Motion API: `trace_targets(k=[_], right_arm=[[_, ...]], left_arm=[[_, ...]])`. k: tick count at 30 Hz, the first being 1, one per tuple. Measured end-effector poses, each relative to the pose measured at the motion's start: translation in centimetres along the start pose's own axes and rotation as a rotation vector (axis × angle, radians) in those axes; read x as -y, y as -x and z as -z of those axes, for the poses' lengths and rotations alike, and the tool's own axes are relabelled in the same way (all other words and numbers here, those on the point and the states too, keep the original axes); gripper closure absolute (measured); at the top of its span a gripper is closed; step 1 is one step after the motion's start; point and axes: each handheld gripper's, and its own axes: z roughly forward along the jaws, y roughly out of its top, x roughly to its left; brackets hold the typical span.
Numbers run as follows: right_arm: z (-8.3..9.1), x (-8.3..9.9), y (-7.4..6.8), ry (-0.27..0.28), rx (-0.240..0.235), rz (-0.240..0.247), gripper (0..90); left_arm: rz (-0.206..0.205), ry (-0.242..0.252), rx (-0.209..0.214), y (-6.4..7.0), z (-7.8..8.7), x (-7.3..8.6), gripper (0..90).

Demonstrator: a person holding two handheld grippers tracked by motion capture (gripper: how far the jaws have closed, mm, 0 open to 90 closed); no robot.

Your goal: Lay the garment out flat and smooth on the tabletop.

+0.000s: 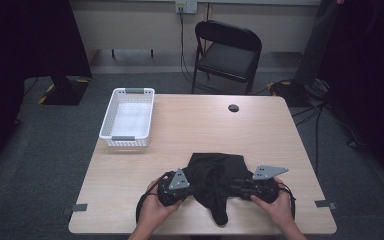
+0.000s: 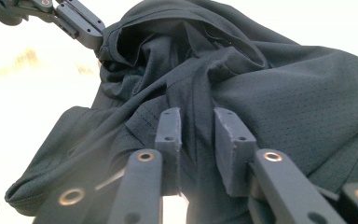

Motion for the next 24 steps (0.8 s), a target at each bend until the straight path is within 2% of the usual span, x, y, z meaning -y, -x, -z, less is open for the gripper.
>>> trace_targets(k=[2, 6, 10, 24], right_arm=[[0.0, 0.0, 0.0, 0.007, -0.001, 0.003, 75.9], [0.2, 0.1, 0.2, 0.009, -0.001, 0.01, 83.2], [0.5, 0.0, 0.2, 0.016, 0.0, 0.016, 87.0], [2.3, 0.2, 0.6, 0.063, -0.003, -0.002, 87.5]], left_arm=[[0.014, -0.005, 0.004, 0.0, 0.0, -0.1, 90.0], [0.016, -0.008, 0.01, 0.0, 0.2, -0.2, 90.0], [0.022, 0.0, 0.013, 0.0, 0.6, -0.4, 90.0], [0.042, 0.038, 0.012, -0.5, 1.7, -0.5, 90.0]])
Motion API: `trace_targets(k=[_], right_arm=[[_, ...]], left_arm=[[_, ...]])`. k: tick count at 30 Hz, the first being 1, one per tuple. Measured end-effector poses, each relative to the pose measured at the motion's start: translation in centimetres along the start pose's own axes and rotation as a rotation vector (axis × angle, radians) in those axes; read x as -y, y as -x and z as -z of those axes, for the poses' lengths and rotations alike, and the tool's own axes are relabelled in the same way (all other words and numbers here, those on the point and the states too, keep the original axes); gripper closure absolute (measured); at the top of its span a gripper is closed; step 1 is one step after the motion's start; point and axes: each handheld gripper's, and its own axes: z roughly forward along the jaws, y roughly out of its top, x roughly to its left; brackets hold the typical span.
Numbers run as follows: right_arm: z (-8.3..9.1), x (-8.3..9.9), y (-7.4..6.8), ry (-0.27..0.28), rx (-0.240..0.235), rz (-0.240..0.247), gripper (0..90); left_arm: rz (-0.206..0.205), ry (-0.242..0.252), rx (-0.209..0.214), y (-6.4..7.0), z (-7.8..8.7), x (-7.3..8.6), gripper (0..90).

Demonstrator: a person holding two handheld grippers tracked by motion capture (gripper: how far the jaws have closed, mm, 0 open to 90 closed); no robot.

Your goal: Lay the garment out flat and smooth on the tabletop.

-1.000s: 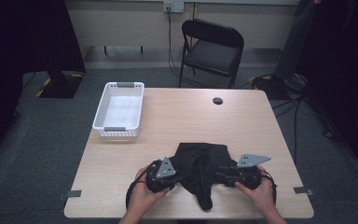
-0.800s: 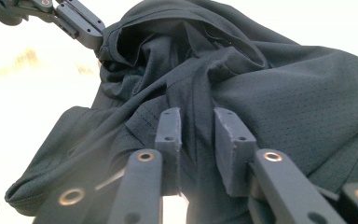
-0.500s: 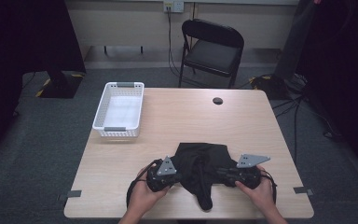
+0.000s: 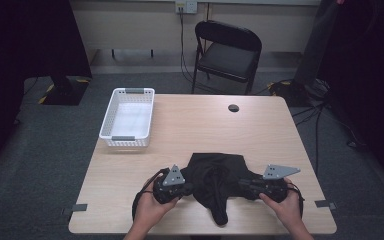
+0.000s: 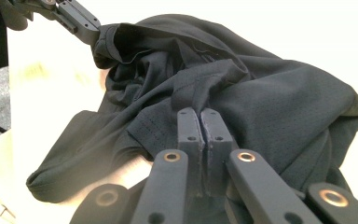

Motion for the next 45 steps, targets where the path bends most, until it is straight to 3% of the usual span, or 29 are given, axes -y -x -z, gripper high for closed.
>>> trace_targets(k=[15, 20, 27, 33, 45], right_arm=[[1.8, 0.1, 0.8, 0.04, 0.026, -0.026, 87.5], [2.1, 0.1, 1.1, 0.047, 0.028, -0.032, 87.5], [2.3, -0.5, 1.1, 0.048, 0.018, -0.029, 87.5], [2.6, -0.7, 1.3, 0.038, 0.026, -0.025, 87.5], [3.9, -1.3, 2.4, 0.065, 0.018, -0.06, 87.5]], left_arm=[[0.039, 0.014, 0.0, -0.9, 0.7, -0.1, 90.0], [0.034, 0.011, 0.005, -1.1, 0.9, -0.3, 90.0], [0.036, 0.041, 0.015, -1.5, 1.5, -1.5, 90.0], [0.037, 0.03, 0.016, -1.9, 1.2, -2.0, 90.0], [0.052, 0.045, 0.02, -2.9, 1.6, -3.7, 90.0]])
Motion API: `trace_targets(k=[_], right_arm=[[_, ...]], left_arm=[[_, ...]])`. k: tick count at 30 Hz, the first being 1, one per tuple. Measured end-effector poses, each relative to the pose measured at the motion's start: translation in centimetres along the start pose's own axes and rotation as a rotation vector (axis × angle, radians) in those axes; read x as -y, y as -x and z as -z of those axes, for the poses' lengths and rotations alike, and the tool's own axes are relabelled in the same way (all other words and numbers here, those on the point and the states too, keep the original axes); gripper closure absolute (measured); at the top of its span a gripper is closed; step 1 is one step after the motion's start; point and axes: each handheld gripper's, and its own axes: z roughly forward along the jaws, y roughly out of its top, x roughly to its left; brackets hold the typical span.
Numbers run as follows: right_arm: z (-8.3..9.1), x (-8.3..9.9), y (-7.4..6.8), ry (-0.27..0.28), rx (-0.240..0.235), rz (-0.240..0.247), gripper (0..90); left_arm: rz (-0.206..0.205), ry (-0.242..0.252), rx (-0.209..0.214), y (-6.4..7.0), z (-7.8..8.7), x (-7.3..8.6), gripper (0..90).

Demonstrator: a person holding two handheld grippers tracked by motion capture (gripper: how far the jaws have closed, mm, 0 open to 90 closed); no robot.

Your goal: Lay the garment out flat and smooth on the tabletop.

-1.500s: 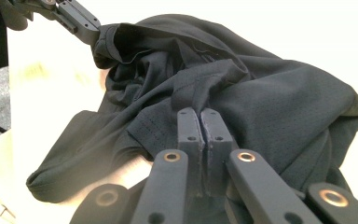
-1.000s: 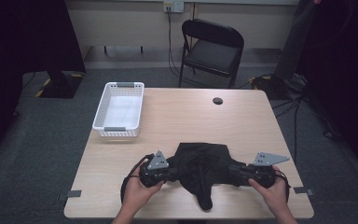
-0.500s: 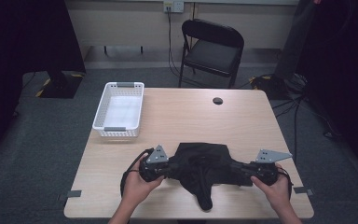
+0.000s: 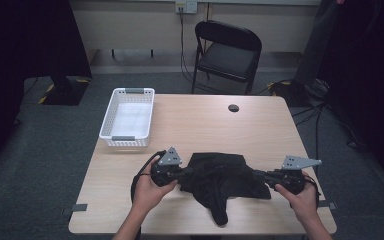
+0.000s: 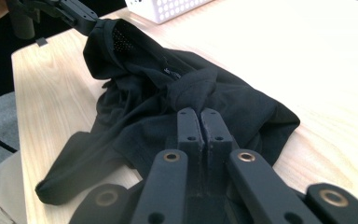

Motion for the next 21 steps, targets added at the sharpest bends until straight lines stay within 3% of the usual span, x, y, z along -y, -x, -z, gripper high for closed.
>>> trace_targets(k=[11, 21], right_arm=[[0.0, -1.1, 0.5, -0.012, 0.003, -0.011, 87.5], [0.7, -1.9, 1.2, 0.027, -0.002, -0.036, 87.6]], left_arm=[[0.013, 0.008, -0.003, -1.2, 0.3, -1.7, 90.0], [0.002, 0.005, -0.019, -1.9, 0.5, -3.6, 90.0]])
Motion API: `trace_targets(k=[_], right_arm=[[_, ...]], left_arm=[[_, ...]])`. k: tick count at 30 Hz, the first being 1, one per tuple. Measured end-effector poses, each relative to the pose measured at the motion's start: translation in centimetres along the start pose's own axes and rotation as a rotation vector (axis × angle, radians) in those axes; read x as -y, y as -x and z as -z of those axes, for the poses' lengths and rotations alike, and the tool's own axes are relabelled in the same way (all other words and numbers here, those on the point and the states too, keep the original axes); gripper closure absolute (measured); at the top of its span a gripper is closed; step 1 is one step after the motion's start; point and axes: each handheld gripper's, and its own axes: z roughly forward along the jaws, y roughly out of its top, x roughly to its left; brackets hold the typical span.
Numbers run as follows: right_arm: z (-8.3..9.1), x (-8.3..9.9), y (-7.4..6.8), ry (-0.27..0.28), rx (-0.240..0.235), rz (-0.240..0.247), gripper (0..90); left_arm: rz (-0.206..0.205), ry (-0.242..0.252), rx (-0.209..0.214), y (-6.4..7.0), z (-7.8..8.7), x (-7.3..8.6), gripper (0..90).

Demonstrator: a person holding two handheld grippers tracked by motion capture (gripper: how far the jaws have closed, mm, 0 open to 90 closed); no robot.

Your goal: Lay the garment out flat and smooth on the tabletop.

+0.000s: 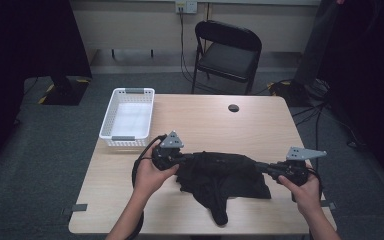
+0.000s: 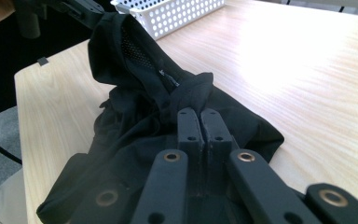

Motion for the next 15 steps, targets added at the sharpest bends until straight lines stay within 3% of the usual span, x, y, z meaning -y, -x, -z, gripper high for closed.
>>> trace_targets(k=[15], right_arm=[[0.6, -2.2, 1.2, -0.006, 0.04, 0.002, 87.7]], left_arm=[[-0.004, 0.007, -0.028, -1.2, 1.0, -1.6, 90.0]])
